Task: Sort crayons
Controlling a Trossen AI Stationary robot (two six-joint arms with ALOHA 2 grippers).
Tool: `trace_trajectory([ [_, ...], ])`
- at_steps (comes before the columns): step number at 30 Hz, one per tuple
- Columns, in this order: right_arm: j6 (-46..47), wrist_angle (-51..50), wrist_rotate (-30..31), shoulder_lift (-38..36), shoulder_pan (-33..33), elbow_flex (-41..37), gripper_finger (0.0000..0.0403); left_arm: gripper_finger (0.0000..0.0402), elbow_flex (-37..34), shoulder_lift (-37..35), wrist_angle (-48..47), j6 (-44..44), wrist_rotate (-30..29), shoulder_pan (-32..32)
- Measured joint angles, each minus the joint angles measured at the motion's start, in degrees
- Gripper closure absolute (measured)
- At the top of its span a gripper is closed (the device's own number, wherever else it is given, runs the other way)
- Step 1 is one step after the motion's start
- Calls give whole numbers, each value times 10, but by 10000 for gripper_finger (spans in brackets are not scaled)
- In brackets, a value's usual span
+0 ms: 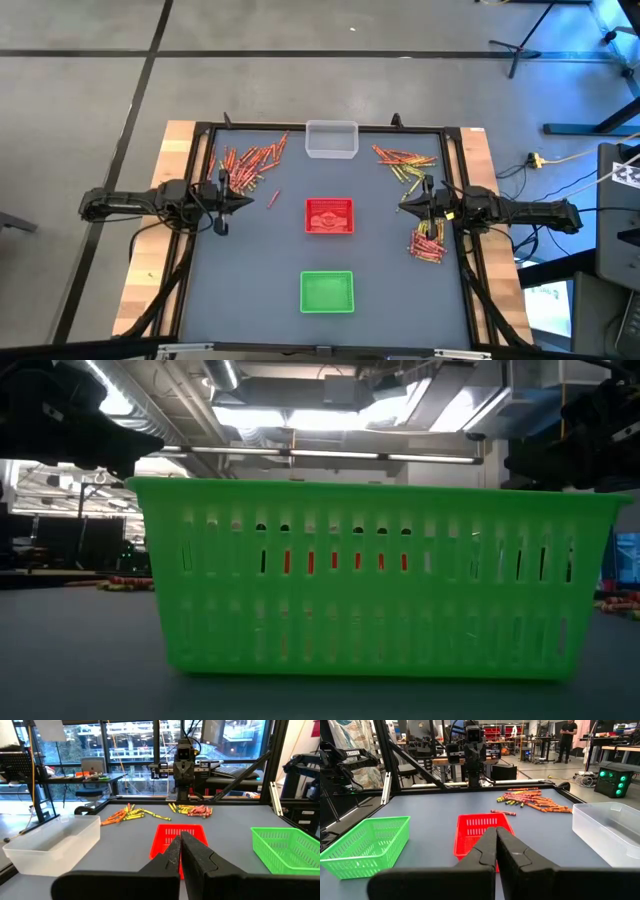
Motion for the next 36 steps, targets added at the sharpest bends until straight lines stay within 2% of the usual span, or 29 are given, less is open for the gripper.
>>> trace_trajectory([
  [36, -13, 11, 12, 0, 0, 0, 397, 401, 0, 0, 2, 0, 0, 0],
])
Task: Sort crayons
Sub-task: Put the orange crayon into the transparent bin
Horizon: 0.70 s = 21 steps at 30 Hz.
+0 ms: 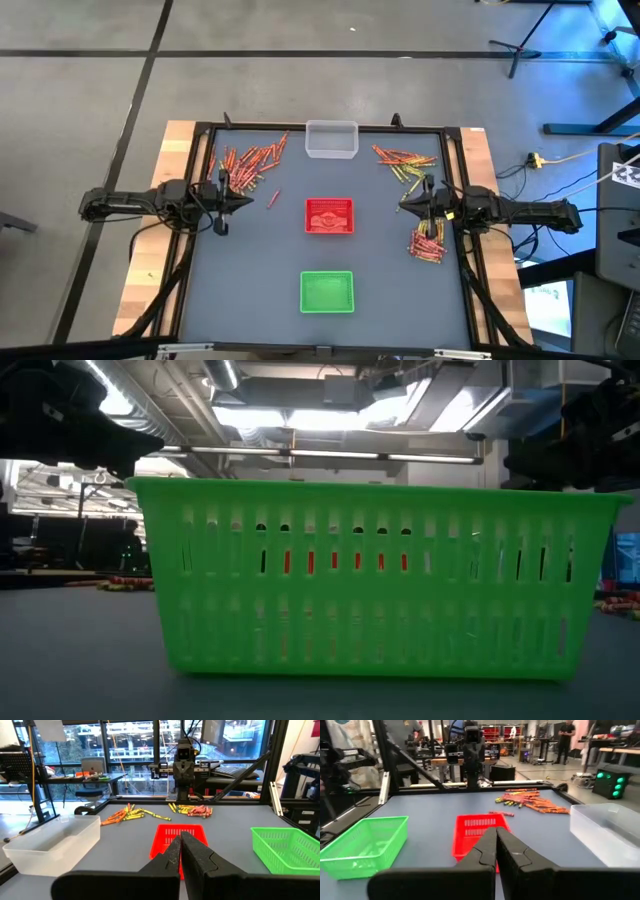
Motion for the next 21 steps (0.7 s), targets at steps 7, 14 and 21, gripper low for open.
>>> trace_trajectory([
  [7, 36, 68, 5, -1, 0, 0, 397, 401, 0, 0, 93, 36, -2, 0],
  [14, 39, 108, 76, 2, 0, 13, 397, 401, 0, 5, 164, 54, -64, 0],
  [21, 41, -60, 221, 82, 0, 137, 397, 401, 0, 28, 217, 84, -89, 13],
])
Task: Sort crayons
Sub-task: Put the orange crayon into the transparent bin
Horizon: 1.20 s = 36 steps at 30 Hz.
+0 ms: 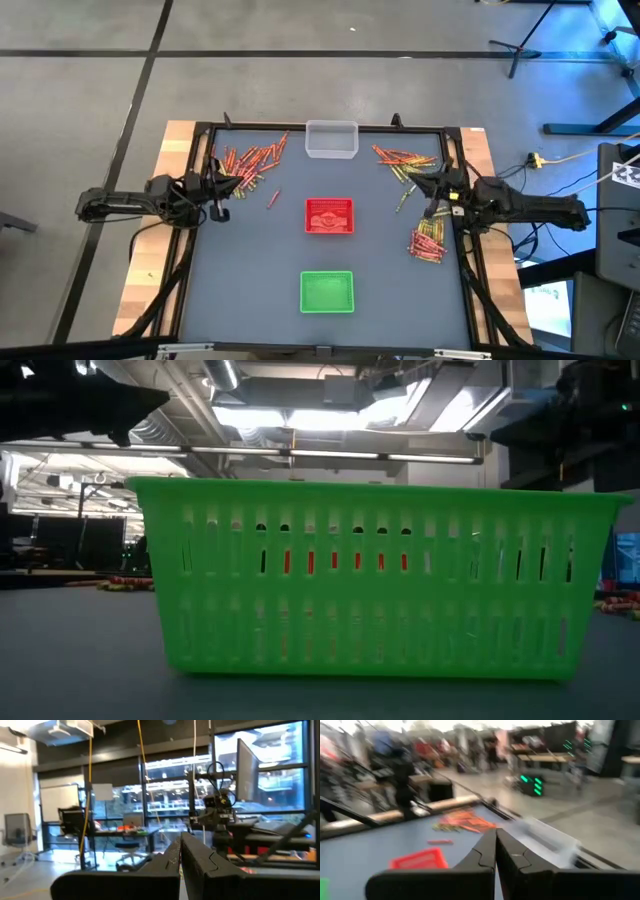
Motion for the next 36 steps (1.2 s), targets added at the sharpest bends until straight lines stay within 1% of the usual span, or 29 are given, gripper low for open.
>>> trace_trajectory([
  [5, 1, -76, 64, 106, 0, 86, 398, 401, 0, 16, 30, 19, 0, 16],
  [8, -18, -97, 79, 181, -10, 135, 398, 401, 0, 27, 58, 25, 0, 27],
  [11, -35, -135, 75, 256, -45, 187, 398, 401, 0, 43, 87, 26, 1, 39],
  [13, -54, -163, 61, 308, -77, 222, 398, 401, 0, 47, 108, 26, 7, 43],
  [15, -74, -198, 38, 357, -111, 255, 398, 401, 0, 53, 117, 26, 27, 47],
  [21, -131, -269, -63, 490, -217, 331, 398, 401, 0, 61, 120, 38, 90, 51],
  [23, -148, -276, -81, 529, -241, 346, 398, 401, 0, 61, 119, 37, 102, 51],
  [26, -173, -286, -88, 583, -272, 365, 393, 401, 0, 61, 117, 36, 106, 51],
  [29, -179, -308, -94, 632, -295, 386, 367, 401, 0, 61, 115, 36, 99, 51],
  [31, -181, -314, -109, 662, -309, 394, 338, 401, 0, 61, 111, 29, 90, 51],
  [34, -192, -315, -147, 699, -325, 399, 293, 401, 0, 61, 98, 11, 90, 51],
  [36, -212, -309, -153, 720, -328, 399, 266, 401, 0, 61, 89, 10, 91, 51],
])
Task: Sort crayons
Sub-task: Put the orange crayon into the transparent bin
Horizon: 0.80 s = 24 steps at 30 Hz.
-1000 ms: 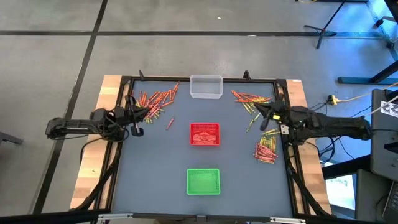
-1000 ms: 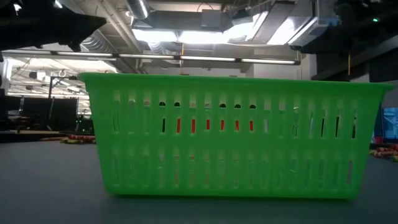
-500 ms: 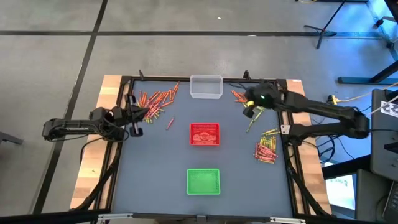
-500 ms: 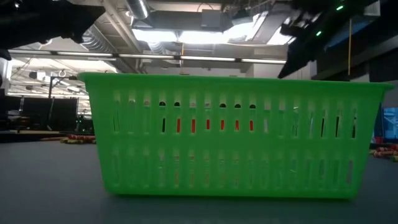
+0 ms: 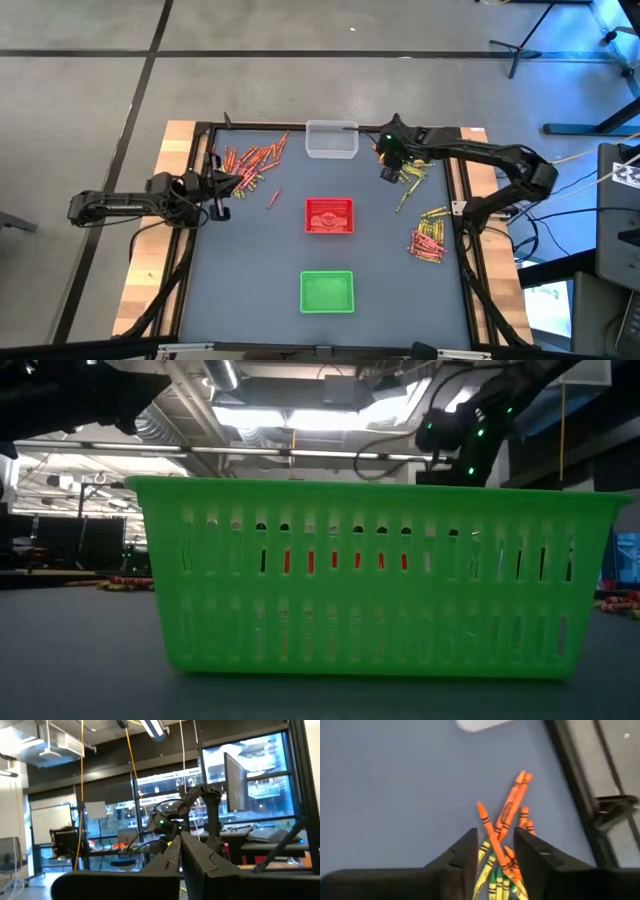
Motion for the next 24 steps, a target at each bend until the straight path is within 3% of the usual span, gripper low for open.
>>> trace_trajectory([
  [6, -50, 35, 11, 55, 1, 0, 232, 401, 0, 4, -9, -18, 1, 0],
  [24, -144, 74, 11, 139, -14, 0, 249, 401, 0, 11, 2, -31, -4, 0],
])
